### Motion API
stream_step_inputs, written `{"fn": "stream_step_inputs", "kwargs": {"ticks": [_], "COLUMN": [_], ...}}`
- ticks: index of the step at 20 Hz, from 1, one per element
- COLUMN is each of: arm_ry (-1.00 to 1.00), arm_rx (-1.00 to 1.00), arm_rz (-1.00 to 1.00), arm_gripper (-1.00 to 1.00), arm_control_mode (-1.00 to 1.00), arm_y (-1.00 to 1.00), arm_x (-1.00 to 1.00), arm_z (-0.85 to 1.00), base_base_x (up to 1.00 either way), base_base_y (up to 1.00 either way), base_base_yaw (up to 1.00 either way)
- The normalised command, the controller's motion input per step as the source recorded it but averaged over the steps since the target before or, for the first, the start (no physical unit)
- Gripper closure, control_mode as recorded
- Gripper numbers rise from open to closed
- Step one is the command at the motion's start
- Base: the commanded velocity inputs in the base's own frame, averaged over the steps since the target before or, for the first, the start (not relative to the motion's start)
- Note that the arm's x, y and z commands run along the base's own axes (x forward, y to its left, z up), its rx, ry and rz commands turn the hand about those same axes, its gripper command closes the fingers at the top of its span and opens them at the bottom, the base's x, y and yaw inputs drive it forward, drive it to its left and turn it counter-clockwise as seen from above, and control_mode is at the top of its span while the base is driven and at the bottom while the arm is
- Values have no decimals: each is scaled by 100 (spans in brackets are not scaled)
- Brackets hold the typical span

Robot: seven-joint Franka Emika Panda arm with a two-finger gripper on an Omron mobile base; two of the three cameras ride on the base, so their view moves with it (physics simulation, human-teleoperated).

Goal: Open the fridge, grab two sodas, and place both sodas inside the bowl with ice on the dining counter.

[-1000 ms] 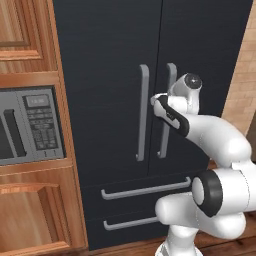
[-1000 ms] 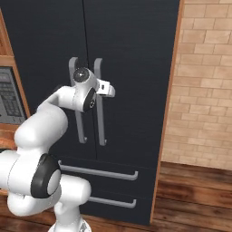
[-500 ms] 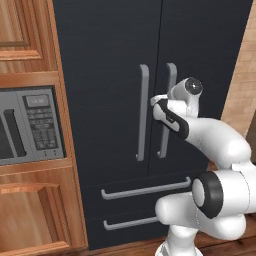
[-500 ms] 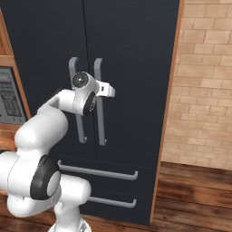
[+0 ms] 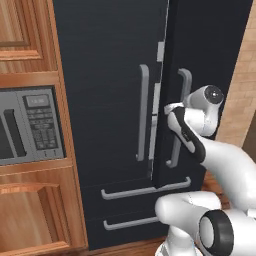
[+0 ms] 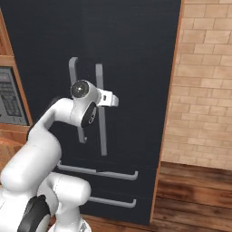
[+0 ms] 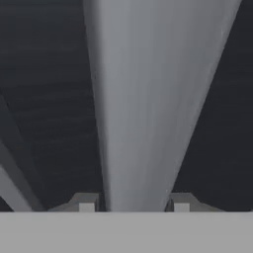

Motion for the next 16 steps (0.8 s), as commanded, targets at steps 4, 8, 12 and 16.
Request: {"fn": "stream_step_inputs", "kwargs": {"ticks": [4,8,12,16], "arm_ry": [0,5,1,0], "arm_rx": [-1,-5,-7,-10], "arm_rz": [-3,-2,0,0], "arm_gripper": [100,-100,-100,-100], "arm_control_mode": [-100,-100,-100,-100], "arm_y": [-40,-16,0,5], "arm_x": [-100,-95,-76,-82], "arm_z": [17,19,33,56], "base_base_x": [0,0,0,0], "base_base_y": [0,0,0,0], "base_base_yaw": [0,0,0,0]}}
